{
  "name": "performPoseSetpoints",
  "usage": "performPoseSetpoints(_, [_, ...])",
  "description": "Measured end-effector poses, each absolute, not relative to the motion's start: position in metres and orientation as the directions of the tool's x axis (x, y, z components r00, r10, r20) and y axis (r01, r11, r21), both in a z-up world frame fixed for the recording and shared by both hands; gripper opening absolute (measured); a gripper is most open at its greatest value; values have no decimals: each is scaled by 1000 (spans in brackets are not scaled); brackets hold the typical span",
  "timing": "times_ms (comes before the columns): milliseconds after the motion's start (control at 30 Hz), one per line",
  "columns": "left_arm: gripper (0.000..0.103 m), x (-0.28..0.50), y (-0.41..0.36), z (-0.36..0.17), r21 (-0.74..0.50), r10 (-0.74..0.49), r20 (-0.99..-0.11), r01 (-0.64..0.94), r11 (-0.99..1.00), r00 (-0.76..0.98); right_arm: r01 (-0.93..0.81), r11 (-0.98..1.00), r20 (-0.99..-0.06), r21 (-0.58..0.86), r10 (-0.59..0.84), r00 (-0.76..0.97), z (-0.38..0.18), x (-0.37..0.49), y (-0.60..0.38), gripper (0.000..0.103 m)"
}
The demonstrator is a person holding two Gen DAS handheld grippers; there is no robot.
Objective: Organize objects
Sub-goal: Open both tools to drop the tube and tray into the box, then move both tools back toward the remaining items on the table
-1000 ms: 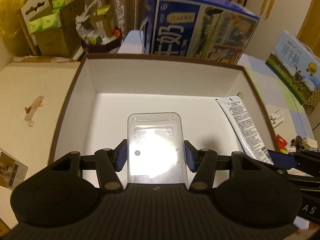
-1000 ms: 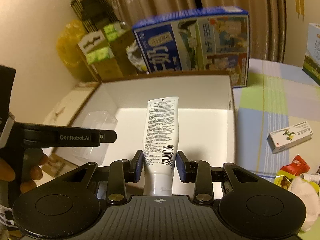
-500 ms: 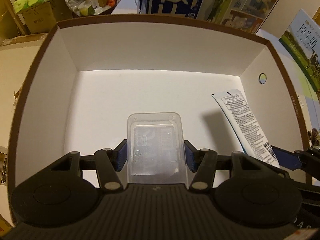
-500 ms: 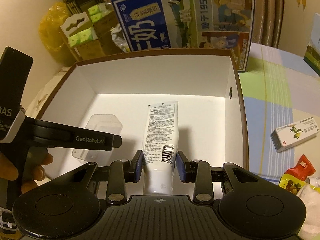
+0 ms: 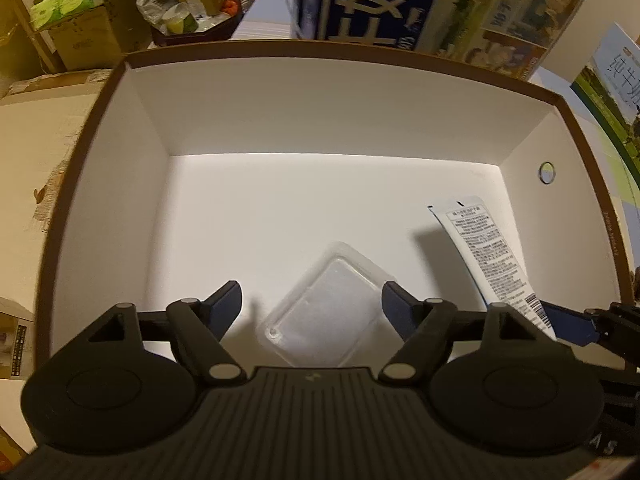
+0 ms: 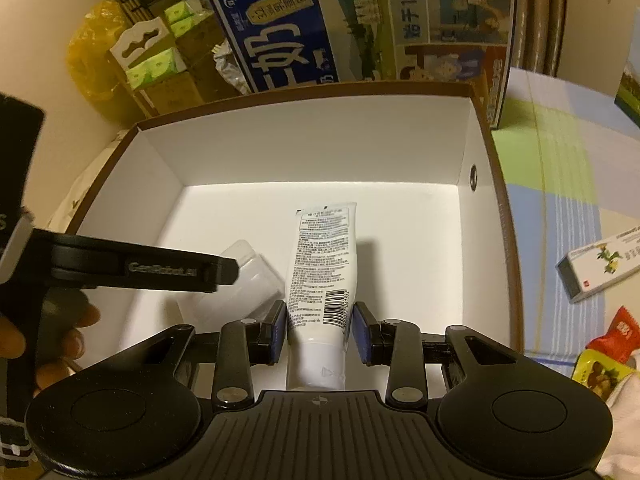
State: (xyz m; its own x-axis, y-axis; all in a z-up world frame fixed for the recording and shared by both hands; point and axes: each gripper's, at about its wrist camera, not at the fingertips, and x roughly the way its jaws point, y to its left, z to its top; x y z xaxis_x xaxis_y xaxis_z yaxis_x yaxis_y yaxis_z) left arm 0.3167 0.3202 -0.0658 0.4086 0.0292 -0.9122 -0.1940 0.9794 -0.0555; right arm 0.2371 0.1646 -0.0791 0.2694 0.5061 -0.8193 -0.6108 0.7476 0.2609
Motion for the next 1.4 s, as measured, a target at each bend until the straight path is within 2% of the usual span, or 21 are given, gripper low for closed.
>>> performPoseSetpoints(200, [78,309,332,-65,-32,53,-913,-200,979,404,-583,761,-827,286,503,251,-85,243,172,35])
performPoseSetpoints(333, [81,302,334,-61,-29,54,-908,-192,981,416,-595,760,-826,263,496,269,-81,239,171,51])
performPoseSetpoints(633, [84,280,327,-51,-28,54,-903,-183,983,427,-614,751,-817,245,500,286,-66,218,156,55])
performPoseSetpoints(1400, [85,205,266,4,-35,69,-851,-186,982,521,-627,717,-725,303,600,337,-5,175,81,56])
